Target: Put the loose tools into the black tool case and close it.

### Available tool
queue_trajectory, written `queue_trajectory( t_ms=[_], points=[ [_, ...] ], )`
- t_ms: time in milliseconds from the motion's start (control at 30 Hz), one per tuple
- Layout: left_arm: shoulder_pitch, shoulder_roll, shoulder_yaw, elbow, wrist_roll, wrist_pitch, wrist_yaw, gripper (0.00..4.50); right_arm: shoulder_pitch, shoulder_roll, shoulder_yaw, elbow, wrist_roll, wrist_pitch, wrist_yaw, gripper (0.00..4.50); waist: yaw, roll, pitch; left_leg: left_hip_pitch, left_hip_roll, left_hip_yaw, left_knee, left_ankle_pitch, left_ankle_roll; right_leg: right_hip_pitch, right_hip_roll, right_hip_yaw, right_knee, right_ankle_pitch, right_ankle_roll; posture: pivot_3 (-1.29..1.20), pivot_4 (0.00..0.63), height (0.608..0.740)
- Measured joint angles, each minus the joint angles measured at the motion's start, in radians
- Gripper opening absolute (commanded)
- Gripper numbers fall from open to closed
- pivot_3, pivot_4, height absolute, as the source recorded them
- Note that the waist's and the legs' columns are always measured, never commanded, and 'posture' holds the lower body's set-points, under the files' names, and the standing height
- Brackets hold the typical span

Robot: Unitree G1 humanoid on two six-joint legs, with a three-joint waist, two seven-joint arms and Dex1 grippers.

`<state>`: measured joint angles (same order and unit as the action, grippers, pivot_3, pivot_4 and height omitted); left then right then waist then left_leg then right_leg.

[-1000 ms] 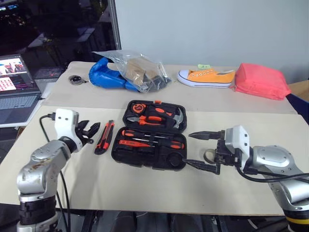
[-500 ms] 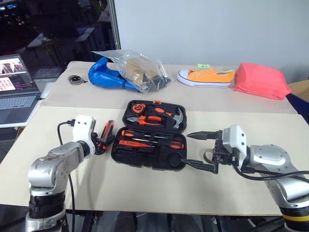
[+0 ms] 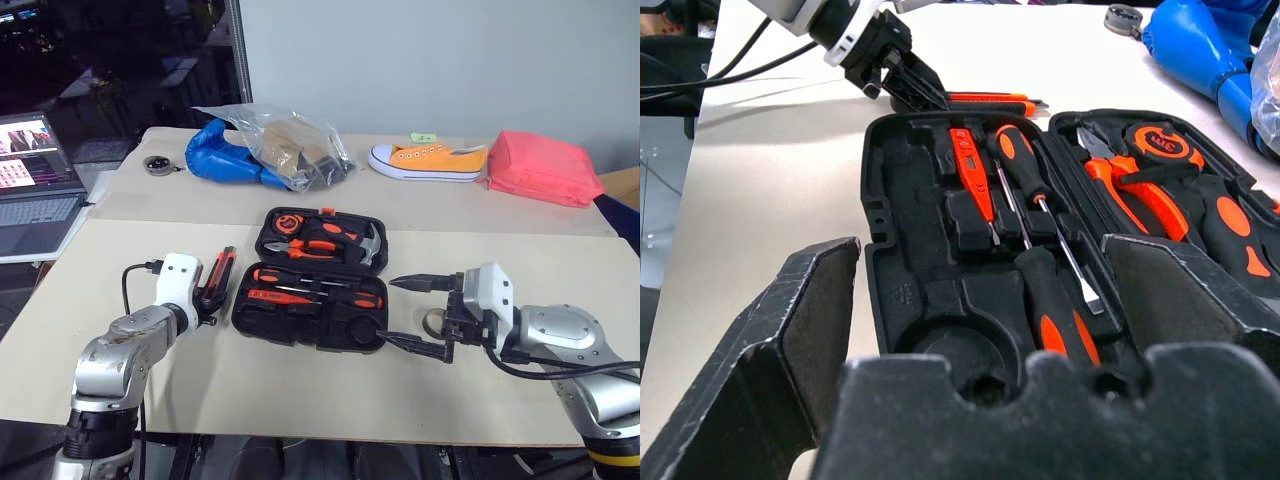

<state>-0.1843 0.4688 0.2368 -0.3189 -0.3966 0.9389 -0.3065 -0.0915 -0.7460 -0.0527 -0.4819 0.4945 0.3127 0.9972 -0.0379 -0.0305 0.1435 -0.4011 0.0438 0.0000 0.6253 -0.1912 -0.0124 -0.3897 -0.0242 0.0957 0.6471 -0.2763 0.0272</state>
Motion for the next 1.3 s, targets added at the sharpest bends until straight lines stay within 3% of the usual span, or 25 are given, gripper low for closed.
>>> queue_trajectory(
  t_ms=[67,233,333,433,567,833,1300],
  points=[
    [-0.003,0.012,0.03,-0.031,-0.04,-0.044,-0.058,1.78,0.0,0.0,0.0,0.0,0.0,0.0,0.0,4.5,0.0,0.0,0.0,0.0,0.0,0.0,0.0,0.0,0.0,0.0,0.0,0.0,0.0,0.001,-0.003,0.0,0.15,0.74],
    [0.001,0.217,-0.018,-0.117,-0.137,-0.234,-0.46,1.78,0.0,0.0,-0.002,0.005,0.0,0.0,0.001,4.5,-0.001,0.0,0.0,0.0,0.0,0.002,-0.001,0.0,0.0,0.0,0.0,0.0,-0.002,0.001,-0.004,0.0,0.15,0.74],
    [-0.023,0.386,-0.173,-0.077,-0.119,-0.346,-0.763,1.78,0.01,-0.01,-0.024,0.019,0.001,0.0,0.007,4.5,-0.003,0.003,0.001,0.001,-0.001,0.003,-0.001,0.0,0.0,0.0,0.0,0.001,-0.002,0.001,-0.004,0.0,0.15,0.74],
    [-0.115,0.447,-0.316,0.06,-0.008,-0.523,-0.946,1.78,0.046,-0.035,-0.067,0.02,0.011,-0.001,0.031,4.5,0.006,0.003,0.002,0.001,0.0,0.002,-0.001,0.0,0.0,-0.001,0.0,0.0,-0.002,-0.003,0.001,0.0,0.15,0.74],
    [-0.271,0.435,-0.438,0.261,0.097,-0.685,-1.091,1.78,0.129,-0.064,-0.15,0.016,0.029,-0.033,0.081,4.5,0.016,0.004,0.002,-0.001,0.0,0.003,0.0,0.0,0.0,-0.001,0.001,0.001,-0.002,-0.004,0.002,0.0,0.15,0.74],
    [-0.43,0.354,-0.559,0.541,0.244,-0.952,-1.238,1.78,0.195,-0.103,-0.242,0.019,0.039,-0.05,0.125,4.5,0.02,0.003,0.002,-0.003,0.0,0.002,0.001,-0.002,0.003,-0.002,0.002,0.0,-0.001,-0.004,0.003,0.0,0.15,0.74],
    [-0.509,0.246,-0.601,0.649,0.324,-1.035,-1.256,1.78,0.201,-0.103,-0.241,-0.003,0.039,-0.05,0.099,4.5,0.02,0.004,0.001,-0.003,0.0,0.002,0.003,-0.002,0.003,-0.001,0.002,0.0,0.0,-0.004,0.003,0.0,0.15,0.74]
  ],
)
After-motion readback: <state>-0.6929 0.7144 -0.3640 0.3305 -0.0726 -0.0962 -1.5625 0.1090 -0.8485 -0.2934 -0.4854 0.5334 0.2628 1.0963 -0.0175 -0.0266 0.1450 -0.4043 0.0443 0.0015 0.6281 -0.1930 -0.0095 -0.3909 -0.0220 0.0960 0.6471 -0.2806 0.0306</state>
